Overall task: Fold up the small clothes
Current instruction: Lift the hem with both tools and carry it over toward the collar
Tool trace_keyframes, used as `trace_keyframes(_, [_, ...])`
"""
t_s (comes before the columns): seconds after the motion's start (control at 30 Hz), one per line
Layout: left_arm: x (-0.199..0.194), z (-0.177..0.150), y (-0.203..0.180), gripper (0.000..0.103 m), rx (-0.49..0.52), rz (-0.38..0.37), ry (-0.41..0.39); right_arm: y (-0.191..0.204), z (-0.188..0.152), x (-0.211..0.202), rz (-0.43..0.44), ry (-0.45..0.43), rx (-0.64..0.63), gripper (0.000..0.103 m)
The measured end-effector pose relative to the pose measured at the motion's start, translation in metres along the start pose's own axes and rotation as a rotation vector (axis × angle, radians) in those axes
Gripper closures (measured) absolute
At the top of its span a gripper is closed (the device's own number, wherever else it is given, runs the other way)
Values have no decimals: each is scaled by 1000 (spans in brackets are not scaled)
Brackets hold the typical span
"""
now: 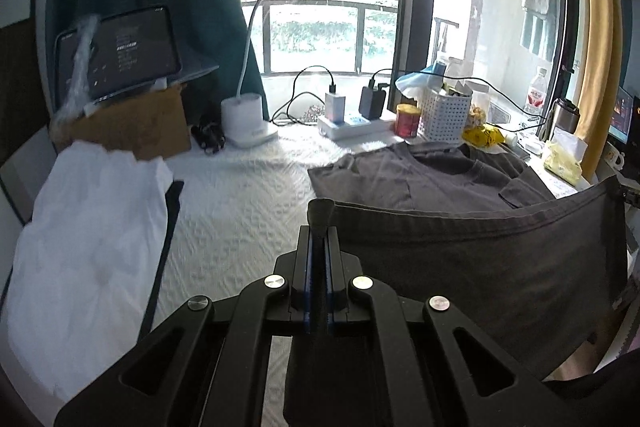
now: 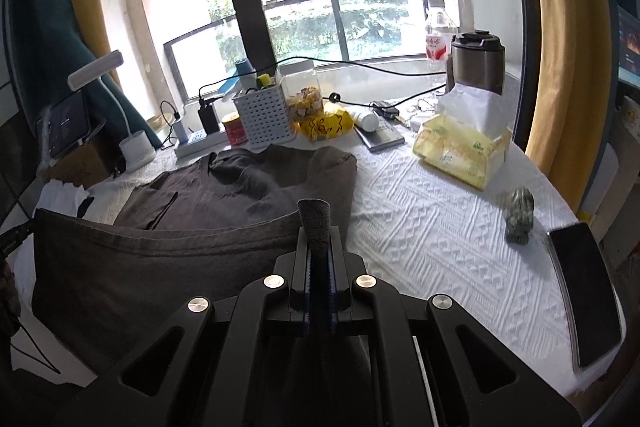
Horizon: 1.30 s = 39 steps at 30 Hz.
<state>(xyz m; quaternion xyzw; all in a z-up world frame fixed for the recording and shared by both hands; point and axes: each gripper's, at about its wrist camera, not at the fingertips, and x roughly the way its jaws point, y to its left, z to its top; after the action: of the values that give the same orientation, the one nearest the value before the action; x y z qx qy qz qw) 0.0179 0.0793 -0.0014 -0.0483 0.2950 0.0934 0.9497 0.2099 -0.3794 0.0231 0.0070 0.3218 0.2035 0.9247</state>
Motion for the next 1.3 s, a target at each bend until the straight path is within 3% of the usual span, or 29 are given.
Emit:
trace_keyframes(0.6, [34, 44, -1, 100, 41, 15, -35, -5, 44, 30, -9, -21, -12, 95])
trace_keyframes(1.3, [102, 86, -4, 100, 109, 23, -36, -18, 89, 106, -44, 6, -54, 95])
